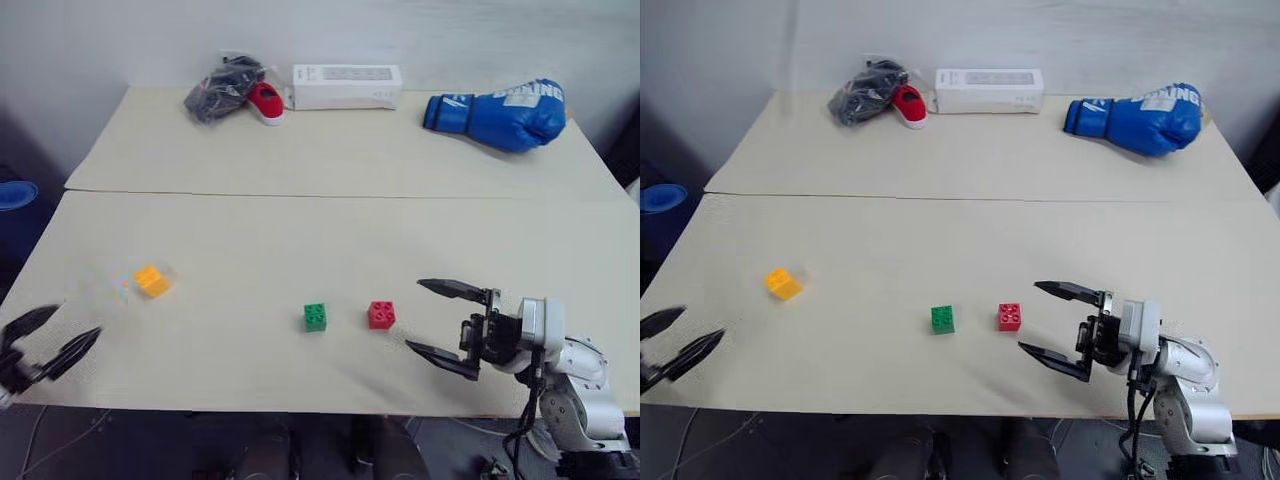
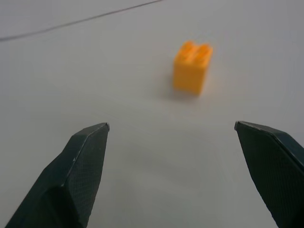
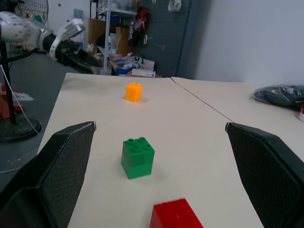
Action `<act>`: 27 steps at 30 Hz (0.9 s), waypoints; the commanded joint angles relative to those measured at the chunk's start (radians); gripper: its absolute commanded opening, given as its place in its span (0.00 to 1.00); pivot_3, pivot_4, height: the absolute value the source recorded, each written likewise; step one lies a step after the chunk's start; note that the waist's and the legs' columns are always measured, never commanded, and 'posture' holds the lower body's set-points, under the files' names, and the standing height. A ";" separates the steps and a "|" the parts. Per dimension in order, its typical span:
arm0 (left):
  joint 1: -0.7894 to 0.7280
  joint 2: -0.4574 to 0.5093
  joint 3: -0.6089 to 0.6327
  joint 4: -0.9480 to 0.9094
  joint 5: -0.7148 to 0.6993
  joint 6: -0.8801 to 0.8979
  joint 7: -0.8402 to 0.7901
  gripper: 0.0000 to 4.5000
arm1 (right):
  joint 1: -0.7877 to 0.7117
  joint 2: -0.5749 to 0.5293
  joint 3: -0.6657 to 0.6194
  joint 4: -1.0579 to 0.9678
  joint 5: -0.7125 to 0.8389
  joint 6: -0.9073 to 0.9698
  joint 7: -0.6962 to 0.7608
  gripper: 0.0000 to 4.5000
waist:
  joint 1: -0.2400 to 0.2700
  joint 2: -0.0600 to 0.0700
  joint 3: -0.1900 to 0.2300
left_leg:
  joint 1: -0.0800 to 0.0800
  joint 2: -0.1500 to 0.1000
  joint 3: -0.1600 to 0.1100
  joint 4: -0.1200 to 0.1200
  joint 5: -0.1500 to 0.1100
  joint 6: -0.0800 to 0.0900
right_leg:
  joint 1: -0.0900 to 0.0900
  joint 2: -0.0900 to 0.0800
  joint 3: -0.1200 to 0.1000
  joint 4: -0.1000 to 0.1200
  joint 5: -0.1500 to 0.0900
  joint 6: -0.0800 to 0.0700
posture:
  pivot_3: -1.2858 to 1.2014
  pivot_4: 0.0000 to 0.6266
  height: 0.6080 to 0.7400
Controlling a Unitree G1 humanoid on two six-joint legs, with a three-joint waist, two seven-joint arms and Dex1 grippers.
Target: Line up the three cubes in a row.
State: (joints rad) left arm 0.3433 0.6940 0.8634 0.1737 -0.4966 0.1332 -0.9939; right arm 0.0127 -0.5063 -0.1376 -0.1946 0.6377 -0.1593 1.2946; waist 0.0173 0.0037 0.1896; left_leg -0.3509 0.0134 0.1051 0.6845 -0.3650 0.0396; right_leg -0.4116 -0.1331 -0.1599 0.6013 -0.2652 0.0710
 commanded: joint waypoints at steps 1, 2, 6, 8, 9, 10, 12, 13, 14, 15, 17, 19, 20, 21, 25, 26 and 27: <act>0.008 -0.007 0.035 -0.046 -0.061 0.025 0.029 0.98 | 0.004 0.010 0.003 -0.018 0.009 -0.025 0.008 1.00 | 0.014 -0.002 -0.001 | 0.000 0.000 0.000 0.000 -0.002 -0.003 | 0.000 0.000 0.000 0.000 0.000 0.000 | 0.52 0.24 1.00; 0.000 -0.008 0.021 -0.050 -0.065 0.032 0.033 0.98 | 0.005 0.014 0.008 -0.017 0.006 -0.029 0.008 1.00 | 0.016 -0.002 -0.001 | 0.000 0.000 -0.002 0.000 -0.003 -0.005 | 0.000 -0.001 0.000 0.000 0.000 0.000 | 0.52 0.24 1.00; -0.100 0.025 -0.081 -0.067 -0.056 0.055 0.037 0.98 | 0.004 0.021 0.021 -0.016 0.004 -0.044 0.010 1.00 | 0.016 -0.002 -0.001 | 0.000 0.000 -0.002 0.000 -0.003 -0.006 | 0.000 -0.001 0.000 0.001 0.000 -0.001 | 0.52 0.24 1.00; -0.187 0.061 -0.151 -0.033 -0.031 0.054 0.021 0.98 | 0.002 0.021 0.023 -0.012 0.005 -0.049 0.015 1.00 | 0.017 -0.002 -0.002 | 0.000 0.000 -0.002 0.000 -0.002 -0.007 | -0.001 0.000 0.000 0.002 0.000 -0.001 | 0.52 0.24 1.00; -0.234 0.080 -0.192 -0.005 -0.016 0.055 0.008 0.98 | 0.002 0.021 0.024 -0.009 0.004 -0.051 0.017 1.00 | 0.016 -0.003 -0.002 | 0.000 0.000 -0.002 0.000 -0.001 -0.007 | -0.001 0.000 0.000 0.003 0.000 -0.001 | 0.52 0.24 1.00; -0.269 0.095 -0.225 0.020 -0.003 0.047 -0.007 0.98 | 0.002 0.020 0.025 -0.007 0.004 -0.053 0.018 1.00 | 0.012 -0.003 -0.002 | 0.000 0.000 -0.002 0.000 -0.001 -0.006 | -0.001 0.000 0.000 0.003 0.000 -0.001 | 0.52 0.24 1.00; -0.357 0.128 -0.299 0.100 0.037 0.031 -0.030 0.98 | 0.001 0.019 0.027 -0.003 0.003 -0.057 0.020 1.00 | 0.004 -0.002 -0.002 | 0.000 0.000 -0.001 0.000 0.001 -0.003 | -0.001 0.001 0.000 0.006 0.000 -0.001 | 0.52 0.24 1.00; -0.396 0.140 -0.330 0.139 0.056 0.016 -0.043 0.98 | 0.001 0.019 0.026 -0.001 0.001 -0.059 0.019 1.00 | 0.002 -0.002 -0.002 | 0.000 0.000 0.000 0.000 0.001 -0.003 | -0.001 0.002 0.000 0.007 0.000 -0.001 | 0.52 0.24 1.00; -0.437 0.150 -0.358 0.185 0.072 0.006 -0.052 0.98 | 0.001 0.019 0.024 0.000 -0.002 -0.062 0.016 1.00 | -0.006 -0.002 -0.002 | 0.000 0.000 0.001 0.000 0.001 -0.003 | -0.001 0.002 0.000 0.008 0.000 -0.001 | 0.52 0.24 1.00; -0.465 0.157 -0.377 0.219 0.083 -0.003 -0.064 0.98 | 0.000 0.020 0.023 0.000 -0.005 -0.064 0.013 1.00 | -0.013 -0.002 -0.002 | 0.000 0.000 0.001 0.000 0.001 -0.003 | -0.001 0.002 0.001 0.008 0.000 -0.001 | 0.52 0.24 1.00; -0.518 0.171 -0.421 0.292 0.108 -0.035 -0.100 0.98 | 0.000 0.020 0.019 0.002 -0.010 -0.067 0.005 1.00 | -0.026 -0.002 -0.002 | 0.000 0.000 0.003 0.000 0.001 -0.002 | -0.002 0.003 0.000 0.008 0.000 -0.001 | 0.52 0.24 1.00; -0.558 0.181 -0.455 0.351 0.126 -0.062 -0.127 0.98 | 0.002 0.021 0.017 0.003 -0.015 -0.070 -0.001 1.00 | -0.029 -0.002 -0.002 | 0.000 0.001 0.004 -0.001 0.001 -0.002 | -0.002 0.003 0.000 0.008 0.000 -0.001 | 0.52 0.24 1.00; -0.576 0.183 -0.467 0.375 0.131 -0.071 -0.140 0.98 | 0.004 0.020 0.017 0.002 -0.017 -0.072 -0.004 1.00 | -0.030 -0.002 -0.002 | 0.000 0.001 0.004 0.000 0.001 -0.002 | -0.002 0.004 0.000 0.008 0.000 -0.001 | 0.52 0.24 1.00; -0.587 0.184 -0.475 0.389 0.134 -0.079 -0.149 0.98 | 0.005 0.020 0.016 0.004 -0.017 -0.074 -0.005 1.00 | -0.030 -0.002 -0.002 | 0.000 0.001 0.004 0.000 0.001 -0.002 | -0.002 0.004 0.001 0.007 0.000 -0.001 | 0.52 0.24 1.00; -0.645 0.198 -0.524 0.474 0.174 -0.147 -0.198 0.81 | 0.024 0.017 0.005 0.013 -0.020 -0.091 -0.008 1.00 | -0.022 -0.002 -0.002 | 0.000 0.000 0.004 0.000 0.002 -0.002 | -0.002 0.003 0.001 0.008 0.000 -0.001 | 0.52 0.24 1.00; -0.653 0.201 -0.530 0.479 0.171 -0.146 -0.217 0.74 | 0.034 0.016 -0.003 0.021 -0.017 -0.101 0.001 1.00 | -0.021 -0.002 -0.002 | 0.000 0.000 0.004 0.000 0.002 -0.002 | -0.002 0.003 0.001 0.008 0.000 -0.001 | 0.52 0.24 1.00; -0.661 0.203 -0.534 0.478 0.168 -0.151 -0.232 0.67 | 0.046 0.014 -0.014 0.033 -0.014 -0.113 0.012 1.00 | -0.021 -0.002 -0.002 | 0.000 0.000 0.004 0.000 0.002 -0.002 | -0.002 0.003 0.001 0.008 0.000 -0.001 | 0.52 0.24 1.00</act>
State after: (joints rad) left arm -0.2886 0.8616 0.3381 0.6342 -0.3349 0.0189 -1.1699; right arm 0.0258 -0.4915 -0.1107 -0.1837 0.6107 -0.2266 1.2894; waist -0.0035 0.0015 0.1877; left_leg -0.3506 0.0138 0.1095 0.6843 -0.3633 0.0376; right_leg -0.4141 -0.1302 -0.1593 0.6098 -0.2655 0.0704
